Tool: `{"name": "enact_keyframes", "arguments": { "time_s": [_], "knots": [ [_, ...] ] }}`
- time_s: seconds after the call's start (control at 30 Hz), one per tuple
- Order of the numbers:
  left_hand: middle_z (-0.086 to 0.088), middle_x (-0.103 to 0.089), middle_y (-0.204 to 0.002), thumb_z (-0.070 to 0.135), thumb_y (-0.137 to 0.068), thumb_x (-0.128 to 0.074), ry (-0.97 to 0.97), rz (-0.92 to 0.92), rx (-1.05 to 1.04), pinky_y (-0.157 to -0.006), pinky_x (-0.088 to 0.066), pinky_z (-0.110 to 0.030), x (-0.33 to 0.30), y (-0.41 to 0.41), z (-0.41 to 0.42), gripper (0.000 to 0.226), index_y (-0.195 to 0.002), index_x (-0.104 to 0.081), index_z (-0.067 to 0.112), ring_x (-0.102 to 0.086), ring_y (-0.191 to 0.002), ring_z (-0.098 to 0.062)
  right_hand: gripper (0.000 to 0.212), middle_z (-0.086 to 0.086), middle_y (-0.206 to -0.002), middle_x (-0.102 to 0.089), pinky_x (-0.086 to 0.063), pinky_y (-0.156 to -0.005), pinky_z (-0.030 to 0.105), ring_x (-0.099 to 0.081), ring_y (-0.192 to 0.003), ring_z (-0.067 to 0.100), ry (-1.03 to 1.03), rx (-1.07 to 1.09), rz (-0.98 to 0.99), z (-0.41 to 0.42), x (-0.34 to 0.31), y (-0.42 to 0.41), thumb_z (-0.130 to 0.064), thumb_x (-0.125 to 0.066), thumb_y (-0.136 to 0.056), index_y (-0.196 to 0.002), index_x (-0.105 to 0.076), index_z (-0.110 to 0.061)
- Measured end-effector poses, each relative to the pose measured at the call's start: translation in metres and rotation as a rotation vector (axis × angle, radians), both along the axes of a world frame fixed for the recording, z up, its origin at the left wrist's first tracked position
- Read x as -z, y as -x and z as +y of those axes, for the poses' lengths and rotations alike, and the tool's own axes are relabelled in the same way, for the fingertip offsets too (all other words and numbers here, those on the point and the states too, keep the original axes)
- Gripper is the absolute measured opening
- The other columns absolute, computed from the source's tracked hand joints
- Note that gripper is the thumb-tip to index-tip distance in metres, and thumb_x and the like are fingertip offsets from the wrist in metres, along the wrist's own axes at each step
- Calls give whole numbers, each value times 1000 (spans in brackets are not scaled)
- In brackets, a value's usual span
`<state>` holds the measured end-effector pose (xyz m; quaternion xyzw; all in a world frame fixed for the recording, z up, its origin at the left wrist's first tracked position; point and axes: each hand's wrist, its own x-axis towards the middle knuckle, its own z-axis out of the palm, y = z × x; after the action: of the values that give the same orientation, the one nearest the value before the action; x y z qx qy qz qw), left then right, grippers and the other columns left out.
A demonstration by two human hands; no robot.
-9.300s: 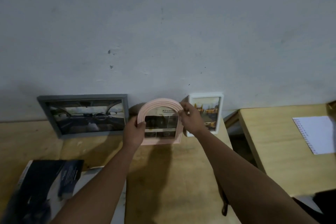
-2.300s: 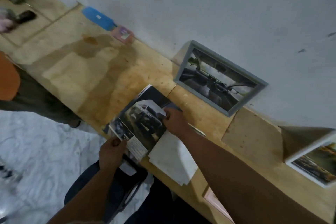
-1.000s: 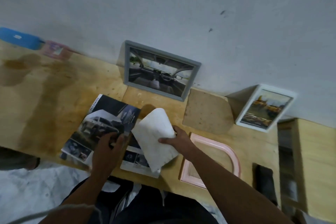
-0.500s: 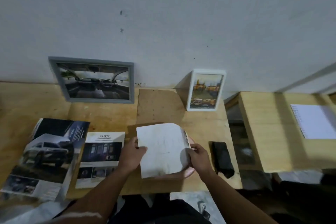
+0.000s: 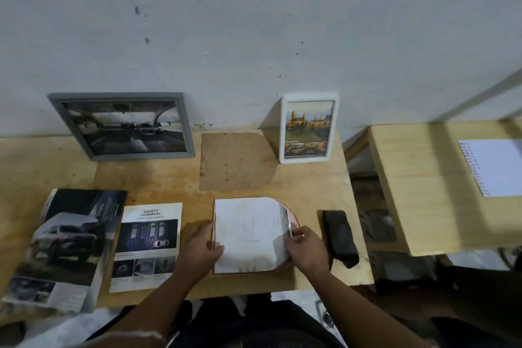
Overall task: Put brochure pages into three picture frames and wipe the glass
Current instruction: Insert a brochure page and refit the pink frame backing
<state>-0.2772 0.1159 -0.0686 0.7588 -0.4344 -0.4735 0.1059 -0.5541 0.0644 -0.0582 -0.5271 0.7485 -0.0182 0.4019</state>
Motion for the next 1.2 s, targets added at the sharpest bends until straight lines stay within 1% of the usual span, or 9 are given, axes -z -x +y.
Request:
{"name": "enact_keyframes", "arguments": {
  "time_s": [0.1, 0.23, 0.33, 0.47, 0.57, 0.83, 0.97, 1.07, 1.2],
  "knots": [
    [-3, -40, -151, 28, -91, -70, 14, -92, 60, -105, -52, -44, 3, -3, 7, 67, -153, -44, 25, -57, -123, -20, 53, -10, -97, -68, -51, -69, 29, -66, -87, 14, -14, -126, 117, 2, -2, 9, -72, -47, -89, -113, -60, -27],
    [-5, -47, -152, 23, -98, -63, 5, -102, 15, -104, -48, -43, 24, -2, -2, 55, -150, -47, 21, -52, -135, -26, 63, -6, -102, -74, -59, -78, 35, -71, -92, 18, 18, -198, 201, -38, 7, 5, -77, -42, -89, -120, -62, -26],
    [-4, -55, -142, 28, -98, -65, 65, -154, -69, -100, -53, -43, 25, 0, -19, 45, -140, -54, 17, -59, -124, -27, 46, -3, -110, -73, -60, -85, 39, -70, -96, 21, 69, -206, 108, -79, 4, -10, -63, -53, -94, -122, -61, -28],
    [4, -61, -115, 28, -97, -66, 152, -135, -30, -87, -57, -36, 22, 6, -40, 15, -111, -61, 23, -64, -99, -16, 50, 3, -132, -55, -55, -93, 44, -56, -119, 28, 179, -626, 184, -122, 3, -29, -49, -53, -92, -141, -49, -41],
    [4, -65, -106, 36, -101, -64, 116, -84, -68, -79, -52, -34, 23, 2, -46, 21, -116, -59, 23, -64, -92, -16, 68, 7, -145, -42, -48, -100, 50, -45, -128, 33, 104, -781, 281, -122, 5, -45, -47, -63, -87, -149, -39, -32],
    [5, -68, -101, 38, -99, -64, 58, -94, -98, -80, -59, -38, 24, -8, -46, 27, -123, -57, 27, -67, -89, -18, 68, 0, -162, -23, -30, -117, 54, -25, -147, 29, 139, -809, 315, -79, 12, -36, -50, -53, -97, -156, -21, -37],
    [7, -67, -101, 35, -100, -63, 48, -119, -76, -82, -56, -37, 21, -15, -49, 24, -121, -58, 26, -65, -90, -16, 66, 1, -155, -37, -36, -113, 52, -38, -141, 28, 150, -673, 289, -88, 11, -42, -54, -53, -96, -152, -27, -32],
    [3, -69, -102, 30, -99, -64, 34, -123, -54, -82, -57, -38, 22, -26, -51, 25, -122, -58, 23, -67, -91, -19, 61, 5, -138, -57, -51, -99, 50, -59, -122, 31, 101, -267, 118, -112, 8, -58, -54, -53, -96, -148, -36, -27],
    [5, -66, -96, 32, -101, -62, 28, -132, -30, -81, -58, -39, 24, -36, -49, 16, -113, -57, 22, -70, -95, -25, 58, 13, -122, -67, -48, -87, 36, -64, -113, 34, -17, 208, -55, -150, 5, -82, -50, -55, -96, -135, -51, -7]
  ]
}}
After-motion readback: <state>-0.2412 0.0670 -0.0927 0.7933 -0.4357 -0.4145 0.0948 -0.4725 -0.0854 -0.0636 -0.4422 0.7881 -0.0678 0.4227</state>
